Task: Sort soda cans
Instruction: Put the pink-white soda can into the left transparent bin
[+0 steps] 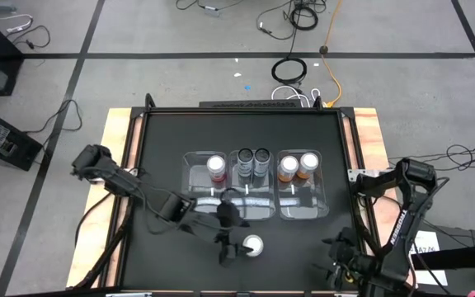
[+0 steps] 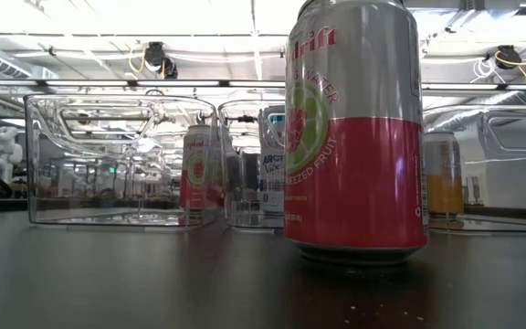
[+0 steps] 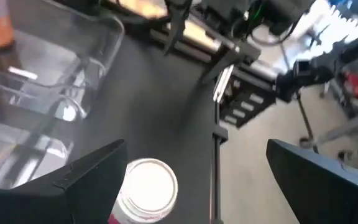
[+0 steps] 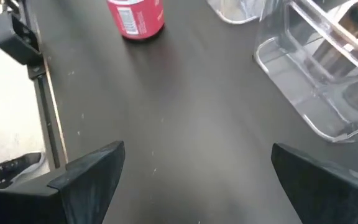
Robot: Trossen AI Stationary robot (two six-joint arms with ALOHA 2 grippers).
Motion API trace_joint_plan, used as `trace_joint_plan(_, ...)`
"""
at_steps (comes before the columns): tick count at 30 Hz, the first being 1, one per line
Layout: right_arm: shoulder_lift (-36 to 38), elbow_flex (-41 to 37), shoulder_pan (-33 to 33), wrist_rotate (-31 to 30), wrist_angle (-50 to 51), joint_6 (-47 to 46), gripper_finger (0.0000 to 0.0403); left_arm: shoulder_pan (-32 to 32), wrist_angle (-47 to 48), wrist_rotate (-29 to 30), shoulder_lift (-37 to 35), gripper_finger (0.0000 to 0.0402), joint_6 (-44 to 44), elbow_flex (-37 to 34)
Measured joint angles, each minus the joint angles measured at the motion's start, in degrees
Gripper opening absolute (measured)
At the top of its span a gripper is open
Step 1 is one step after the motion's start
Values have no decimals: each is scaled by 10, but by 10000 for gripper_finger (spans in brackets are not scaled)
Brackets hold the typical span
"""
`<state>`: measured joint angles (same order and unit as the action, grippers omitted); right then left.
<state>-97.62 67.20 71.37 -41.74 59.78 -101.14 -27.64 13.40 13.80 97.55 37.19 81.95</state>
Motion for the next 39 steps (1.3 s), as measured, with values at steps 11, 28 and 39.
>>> trace_joint_plan(11, 0, 0, 33, 1, -17, -17, 398, 27, 212, -81, 129, 389, 59, 214)
trace_joint_plan(28, 0, 0, 50, 0, -30, -28, 398, 39, 311, -167, 212, 389, 205, 257)
trace_joint_plan(39, 0, 0, 50, 0, -30, -32, 398, 45, 348, -152, 213, 389, 210, 256)
